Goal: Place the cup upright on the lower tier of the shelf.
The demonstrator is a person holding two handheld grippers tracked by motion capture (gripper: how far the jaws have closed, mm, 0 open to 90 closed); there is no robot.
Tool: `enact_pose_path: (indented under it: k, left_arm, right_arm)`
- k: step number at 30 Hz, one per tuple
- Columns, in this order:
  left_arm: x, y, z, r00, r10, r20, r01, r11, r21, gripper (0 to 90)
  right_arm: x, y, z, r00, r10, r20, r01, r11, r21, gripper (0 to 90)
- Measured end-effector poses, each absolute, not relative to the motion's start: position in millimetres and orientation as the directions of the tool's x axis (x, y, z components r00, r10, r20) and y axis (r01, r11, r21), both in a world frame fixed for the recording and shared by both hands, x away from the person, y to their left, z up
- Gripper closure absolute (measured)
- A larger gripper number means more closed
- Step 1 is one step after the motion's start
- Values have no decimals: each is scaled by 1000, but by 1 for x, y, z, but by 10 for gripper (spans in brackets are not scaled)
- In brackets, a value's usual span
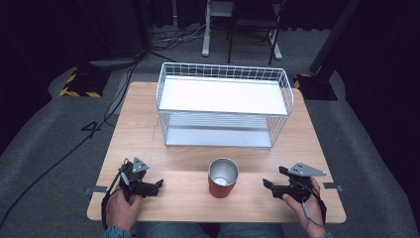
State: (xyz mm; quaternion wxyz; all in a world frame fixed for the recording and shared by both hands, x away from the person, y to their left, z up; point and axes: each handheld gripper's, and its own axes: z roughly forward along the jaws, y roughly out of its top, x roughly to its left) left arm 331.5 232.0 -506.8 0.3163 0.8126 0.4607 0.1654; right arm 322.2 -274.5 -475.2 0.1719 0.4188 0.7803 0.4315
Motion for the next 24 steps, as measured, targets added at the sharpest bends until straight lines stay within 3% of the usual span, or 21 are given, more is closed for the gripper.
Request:
enact_pose_path:
  k: [24]
  left_arm:
    - [331,232,-507,521,853,-23,644,-375,667,0]
  right_arm:
    - [293,-232,-451,-770,631,93,404,369,837,159]
